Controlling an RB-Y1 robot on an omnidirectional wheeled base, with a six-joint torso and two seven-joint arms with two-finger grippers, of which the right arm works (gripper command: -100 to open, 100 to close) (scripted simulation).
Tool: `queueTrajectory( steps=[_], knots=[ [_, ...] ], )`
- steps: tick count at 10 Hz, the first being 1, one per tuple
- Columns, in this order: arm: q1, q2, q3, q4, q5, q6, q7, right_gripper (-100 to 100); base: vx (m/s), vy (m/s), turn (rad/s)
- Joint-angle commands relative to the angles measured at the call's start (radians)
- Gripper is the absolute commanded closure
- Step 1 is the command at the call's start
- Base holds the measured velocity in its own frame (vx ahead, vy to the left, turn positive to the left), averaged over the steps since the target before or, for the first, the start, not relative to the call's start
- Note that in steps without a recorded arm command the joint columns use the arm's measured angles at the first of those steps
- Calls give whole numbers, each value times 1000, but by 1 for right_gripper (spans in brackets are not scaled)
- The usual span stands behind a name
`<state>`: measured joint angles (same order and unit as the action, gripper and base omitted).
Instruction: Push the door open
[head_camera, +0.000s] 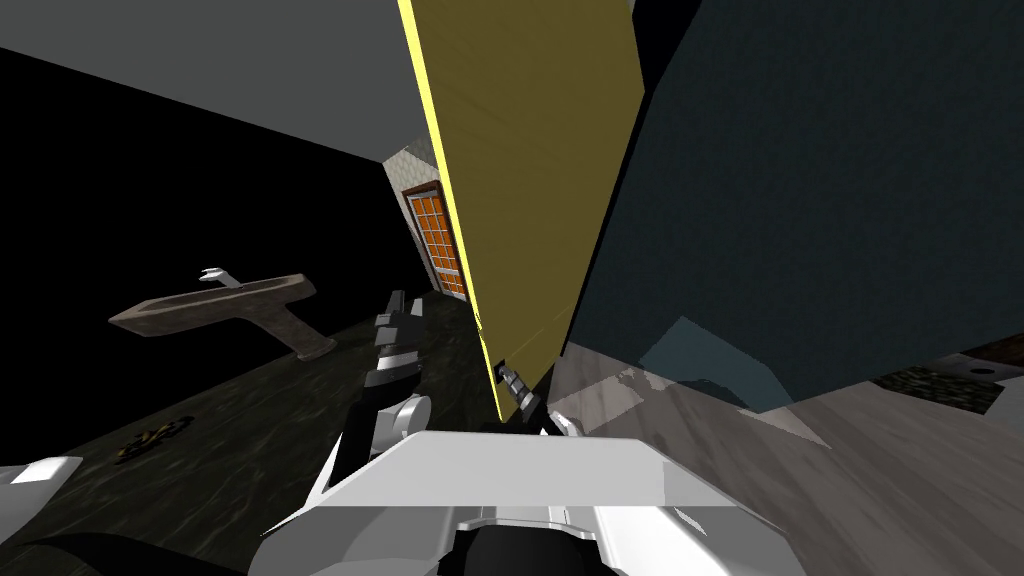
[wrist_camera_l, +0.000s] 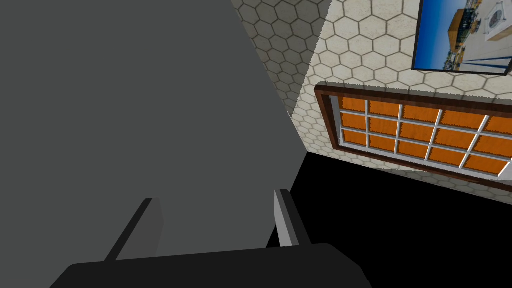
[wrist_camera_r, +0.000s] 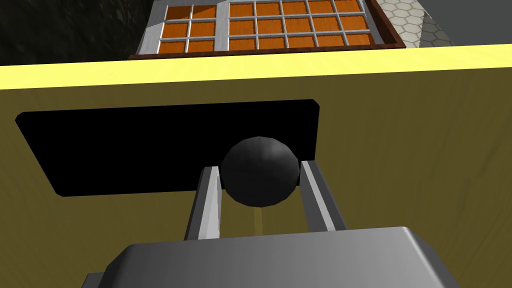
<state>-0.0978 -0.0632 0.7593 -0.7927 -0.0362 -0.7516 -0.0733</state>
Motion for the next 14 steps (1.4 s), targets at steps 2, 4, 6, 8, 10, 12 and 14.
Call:
queueTrajectory(
  steps=[2, 4, 6, 8, 10, 12, 14],
  knots=[
    [3, -1, 1, 1, 0, 1, 0, 100, -17, -17, -2],
    [3, -1, 1, 1, 0, 1, 0, 100, -5, -4, -2],
    [2, -10, -25, 10, -5, 2, 7, 100, 65, 126, -34],
    [1, -12, -37, 13, -7, 1, 10, 100, 66, 111, -16],
    [-1, -16, -67, 21, -13, -1, 17, 100, 99, 161, -37],
    [-4, -18, -102, 29, -20, -3, 27, 100, 131, 204, -49],
    [-6, -18, -131, 37, -26, -5, 34, 100, 118, 170, -34]
  ],
)
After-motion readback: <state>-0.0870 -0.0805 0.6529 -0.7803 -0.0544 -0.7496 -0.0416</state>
